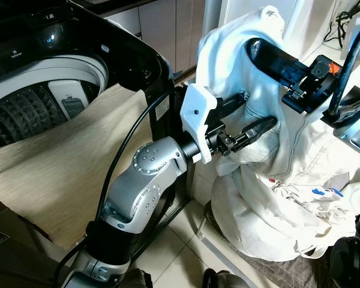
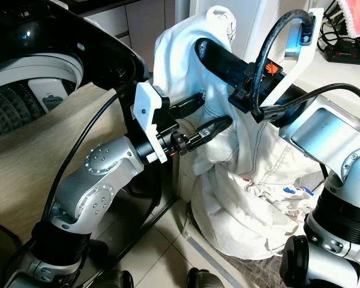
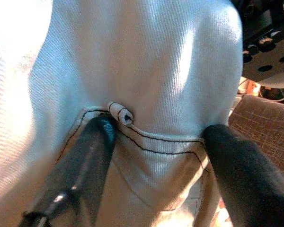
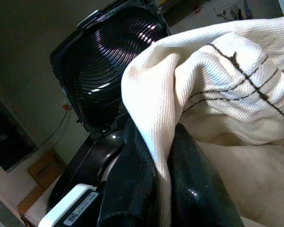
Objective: Clothes washing
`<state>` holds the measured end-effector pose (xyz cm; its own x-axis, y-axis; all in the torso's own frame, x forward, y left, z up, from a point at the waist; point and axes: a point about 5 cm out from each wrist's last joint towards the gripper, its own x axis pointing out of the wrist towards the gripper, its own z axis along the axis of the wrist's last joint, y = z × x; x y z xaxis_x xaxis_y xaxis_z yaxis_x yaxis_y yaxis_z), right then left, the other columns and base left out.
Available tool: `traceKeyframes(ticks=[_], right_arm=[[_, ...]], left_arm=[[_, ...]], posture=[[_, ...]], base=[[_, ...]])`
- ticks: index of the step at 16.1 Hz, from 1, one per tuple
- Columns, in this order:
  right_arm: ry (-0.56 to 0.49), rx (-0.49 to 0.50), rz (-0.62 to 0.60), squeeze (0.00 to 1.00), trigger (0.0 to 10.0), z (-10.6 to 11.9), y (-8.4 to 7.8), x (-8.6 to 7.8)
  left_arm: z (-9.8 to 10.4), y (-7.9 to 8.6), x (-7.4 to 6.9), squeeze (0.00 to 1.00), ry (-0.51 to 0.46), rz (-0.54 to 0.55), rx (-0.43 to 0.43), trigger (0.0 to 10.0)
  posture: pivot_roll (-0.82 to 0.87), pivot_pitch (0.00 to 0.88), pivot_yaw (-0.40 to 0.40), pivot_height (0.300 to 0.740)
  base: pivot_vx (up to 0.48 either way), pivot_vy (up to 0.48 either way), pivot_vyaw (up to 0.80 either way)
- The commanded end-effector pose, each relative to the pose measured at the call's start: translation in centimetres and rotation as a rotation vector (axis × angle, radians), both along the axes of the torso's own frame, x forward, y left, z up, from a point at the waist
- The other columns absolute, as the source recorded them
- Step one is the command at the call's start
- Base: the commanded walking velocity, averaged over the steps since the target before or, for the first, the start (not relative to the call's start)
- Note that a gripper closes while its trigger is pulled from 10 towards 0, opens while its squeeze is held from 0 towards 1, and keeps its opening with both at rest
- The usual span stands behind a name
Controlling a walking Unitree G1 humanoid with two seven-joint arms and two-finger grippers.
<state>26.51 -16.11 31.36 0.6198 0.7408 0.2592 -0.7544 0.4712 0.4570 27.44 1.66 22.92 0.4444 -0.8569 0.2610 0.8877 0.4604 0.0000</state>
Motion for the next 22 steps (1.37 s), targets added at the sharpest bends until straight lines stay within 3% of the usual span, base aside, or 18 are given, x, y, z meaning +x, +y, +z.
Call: traceKeyframes(ticks=[1, 10, 11, 12, 15, 16, 18, 19, 21, 22], right_arm=[[-0.066, 0.028, 0.037, 0.00, 0.0, 1.0, 0.3, -0.7], [-0.061, 0.026, 0.015, 0.00, 0.0, 0.9, 0.0, -0.6], [-0.055, 0.016, -0.008, 0.00, 7.1, 0.8, -0.2, -0.4], [-0.026, 0.008, -0.052, 1.00, 10.0, 0.4, -0.6, 0.1], [0.021, -0.028, -0.181, 1.00, 10.0, -0.4, -1.9, 1.1], [0.060, -0.135, -0.304, 1.00, 10.0, -1.1, -3.2, 1.8], [0.087, -0.319, -0.370, 1.00, 10.0, -2.1, -4.2, 1.9], [0.072, -0.367, -0.330, 0.00, 10.0, -2.4, -4.1, 1.5], [-0.006, -0.375, -0.227, 0.00, 10.0, -2.0, -3.0, 0.4], [-0.045, -0.365, -0.200, 0.00, 10.0, -1.8, -2.5, 0.2]], left_arm=[[-0.8, 0.0, 0.1, 0.00, 0.025, -0.004, 0.024, 0.0], [-0.9, 0.4, 0.1, 0.00, 0.030, -0.015, 0.008, 0.0], [-0.8, 0.7, 0.2, 0.00, 0.025, -0.005, 0.006, 0.0], [-0.4, 1.4, 0.5, 0.00, 0.022, 0.010, -0.002, 0.0], [0.8, 3.7, 1.1, 0.00, -0.011, 0.036, 0.023, 0.0], [2.1, 6.3, 2.0, 0.00, -0.069, 0.086, 0.092, 0.0], [4.3, 9.6, 3.5, 0.00, -0.145, 0.187, 0.162, 0.0], [5.6, 11.2, 4.3, 0.00, -0.181, 0.254, 0.178, 0.0], [11.1, 15.2, 6.3, 0.00, -0.342, 0.458, 0.183, 0.0], [14.1, 16.1, 6.8, 0.00, -0.391, 0.504, 0.148, 0.0]], posture=[[-0.12, 0.054, -0.017, 0.740], [-0.12, 0.036, -0.015, 0.740], [-0.12, 0.036, -0.015, 0.740], [-0.12, 0.034, -0.015, 0.740], [-0.11, 0.031, -0.011, 0.740], [-0.10, 0.029, -0.009, 0.740], [-0.10, 0.028, -0.008, 0.740], [-0.09, 0.025, -0.006, 0.740], [-0.09, 0.021, -0.005, 0.740], [-0.08, 0.018, 0.003, 0.740]], base=[[0.000, 0.000, 0.00], [0.000, 0.000, 0.00], [0.000, 0.000, 0.00], [0.000, 0.000, 0.00], [0.000, 0.000, 0.00], [0.000, 0.000, 0.00], [0.000, 0.000, 0.00], [0.000, 0.000, 0.00], [0.000, 0.000, 0.00], [0.000, 0.000, 0.00]])
